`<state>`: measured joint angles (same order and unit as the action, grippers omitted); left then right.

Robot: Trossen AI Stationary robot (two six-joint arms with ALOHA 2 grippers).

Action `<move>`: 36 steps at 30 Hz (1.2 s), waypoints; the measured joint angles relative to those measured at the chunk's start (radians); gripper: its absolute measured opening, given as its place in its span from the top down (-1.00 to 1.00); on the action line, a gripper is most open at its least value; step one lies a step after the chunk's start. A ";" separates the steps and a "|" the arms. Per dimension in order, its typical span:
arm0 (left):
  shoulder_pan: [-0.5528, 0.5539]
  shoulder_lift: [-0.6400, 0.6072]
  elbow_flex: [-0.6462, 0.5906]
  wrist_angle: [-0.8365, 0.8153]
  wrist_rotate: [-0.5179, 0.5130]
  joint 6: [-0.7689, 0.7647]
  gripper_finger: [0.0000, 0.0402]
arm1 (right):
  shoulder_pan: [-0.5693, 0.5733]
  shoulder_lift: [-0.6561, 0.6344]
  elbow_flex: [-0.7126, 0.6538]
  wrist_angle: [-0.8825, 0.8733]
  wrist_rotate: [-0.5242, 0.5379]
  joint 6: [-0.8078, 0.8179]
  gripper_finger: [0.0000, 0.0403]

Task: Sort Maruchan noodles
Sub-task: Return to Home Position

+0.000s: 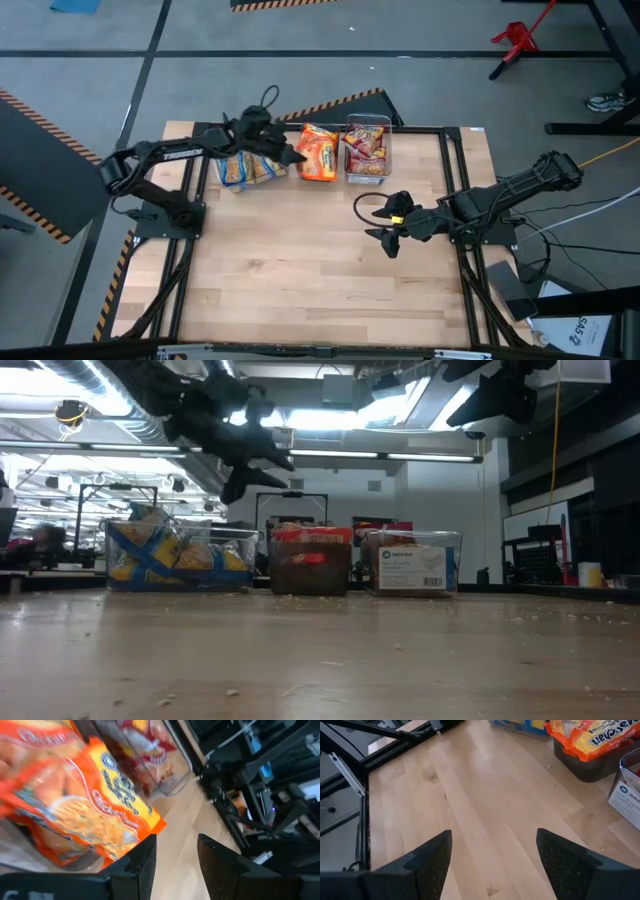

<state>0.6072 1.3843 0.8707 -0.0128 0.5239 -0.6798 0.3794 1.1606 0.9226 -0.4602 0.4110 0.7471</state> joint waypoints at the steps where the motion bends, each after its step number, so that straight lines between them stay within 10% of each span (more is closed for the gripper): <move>1: 0.009 -0.016 0.000 -0.010 -0.003 0.003 0.32 | 0.000 0.000 0.000 0.003 0.000 0.001 -0.38; 15: 0.049 -0.428 0.000 0.292 0.330 -0.044 0.33 | -0.008 -0.051 0.000 0.107 -0.026 -0.276 -0.38; 26: 0.103 -0.741 -0.027 0.192 0.289 0.251 0.33 | -0.416 -0.564 0.001 0.067 -0.238 -0.568 -0.38; 36: 0.126 -1.080 -0.391 0.142 0.225 0.228 0.33 | -0.544 -0.968 -0.313 0.087 -0.292 -0.479 -0.38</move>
<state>0.7330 0.3043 0.4796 0.1292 0.7484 -0.4519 -0.1646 0.1925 0.6096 -0.3731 0.1193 0.2678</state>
